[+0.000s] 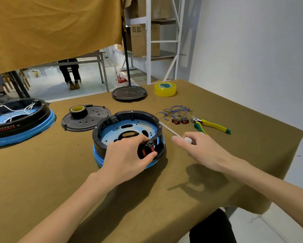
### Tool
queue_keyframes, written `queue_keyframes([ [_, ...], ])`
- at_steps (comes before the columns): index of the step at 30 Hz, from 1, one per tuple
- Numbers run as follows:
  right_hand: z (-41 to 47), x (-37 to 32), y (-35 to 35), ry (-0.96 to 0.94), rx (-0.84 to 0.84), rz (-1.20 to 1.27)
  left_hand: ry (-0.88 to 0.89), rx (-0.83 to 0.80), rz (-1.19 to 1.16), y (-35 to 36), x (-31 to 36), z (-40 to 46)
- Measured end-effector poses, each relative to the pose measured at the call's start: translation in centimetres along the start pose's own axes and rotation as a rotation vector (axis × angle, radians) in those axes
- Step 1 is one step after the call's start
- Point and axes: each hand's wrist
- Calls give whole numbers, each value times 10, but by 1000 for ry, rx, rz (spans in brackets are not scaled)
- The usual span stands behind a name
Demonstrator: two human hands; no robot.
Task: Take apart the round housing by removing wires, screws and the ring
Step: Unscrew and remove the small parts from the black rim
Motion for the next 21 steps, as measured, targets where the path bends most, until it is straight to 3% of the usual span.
queue_keyframes([
  [8,21,-35,52,-115,20,66,40,-92,-4,-2,-4,4],
  [11,22,-36,52,-121,53,32,82,-175,-25,-8,-9,5],
  [16,10,-28,44,-182,80,103,66,-172,-52,-10,-10,2],
  [21,18,-1,22,26,194,197,60,-153,-56,-9,-8,3],
])
Point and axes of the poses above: each hand's wrist, its own z-axis towards the middle knuckle, its own y-axis out of the palm, x = y × z, and after that the axes turned 7 degrees about -x, right-handed
